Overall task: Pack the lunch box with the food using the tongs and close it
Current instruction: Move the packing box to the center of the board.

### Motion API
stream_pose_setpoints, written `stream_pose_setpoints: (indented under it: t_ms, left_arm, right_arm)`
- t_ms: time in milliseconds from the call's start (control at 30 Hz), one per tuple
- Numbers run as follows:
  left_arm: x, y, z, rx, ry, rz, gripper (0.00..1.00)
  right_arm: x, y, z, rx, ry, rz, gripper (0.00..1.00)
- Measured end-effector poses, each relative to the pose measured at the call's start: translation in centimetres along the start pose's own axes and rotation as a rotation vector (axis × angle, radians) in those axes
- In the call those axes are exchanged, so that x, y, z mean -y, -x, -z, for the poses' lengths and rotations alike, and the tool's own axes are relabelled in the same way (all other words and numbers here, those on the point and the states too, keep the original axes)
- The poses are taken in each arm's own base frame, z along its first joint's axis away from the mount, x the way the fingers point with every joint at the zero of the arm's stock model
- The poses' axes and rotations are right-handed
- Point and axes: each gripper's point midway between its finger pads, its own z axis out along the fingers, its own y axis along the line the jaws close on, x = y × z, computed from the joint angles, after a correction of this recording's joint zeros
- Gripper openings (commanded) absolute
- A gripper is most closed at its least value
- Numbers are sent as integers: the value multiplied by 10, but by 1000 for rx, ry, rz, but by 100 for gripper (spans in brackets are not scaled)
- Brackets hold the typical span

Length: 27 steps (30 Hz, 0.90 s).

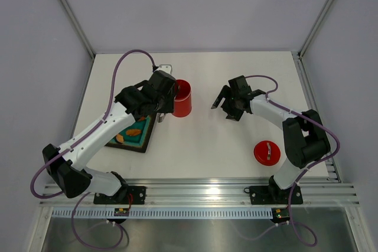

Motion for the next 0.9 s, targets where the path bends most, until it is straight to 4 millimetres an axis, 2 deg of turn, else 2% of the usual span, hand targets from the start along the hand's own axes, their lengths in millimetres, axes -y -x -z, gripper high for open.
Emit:
stream_pose_setpoints:
  t_ms: [167, 233, 300, 433, 633, 767, 900]
  left_arm:
    - [1, 1, 0, 6, -4, -6, 27]
    - [1, 2, 1, 7, -6, -10, 24]
    - [0, 3, 3, 13, -11, -12, 23]
    - [-3, 9, 18, 51, -26, -4, 24]
    - [-21, 16, 45, 113, -6, 16, 24]
    - [-40, 18, 59, 137, 37, 37, 25]
    - [-61, 19, 70, 162, 81, 85, 25]
  right_arm:
    - [-4, 0, 1, 0, 7, 8, 83]
    - [-10, 0, 1, -5, 18, 20, 71]
    - [-20, -1, -1, -9, 33, 37, 65]
    - [-44, -8, -9, -31, 72, 72, 67]
    - [-84, -33, -23, -92, 126, 136, 67]
    - [-113, -44, -32, -120, 167, 162, 68]
    - [-140, -44, -41, -126, 206, 172, 69]
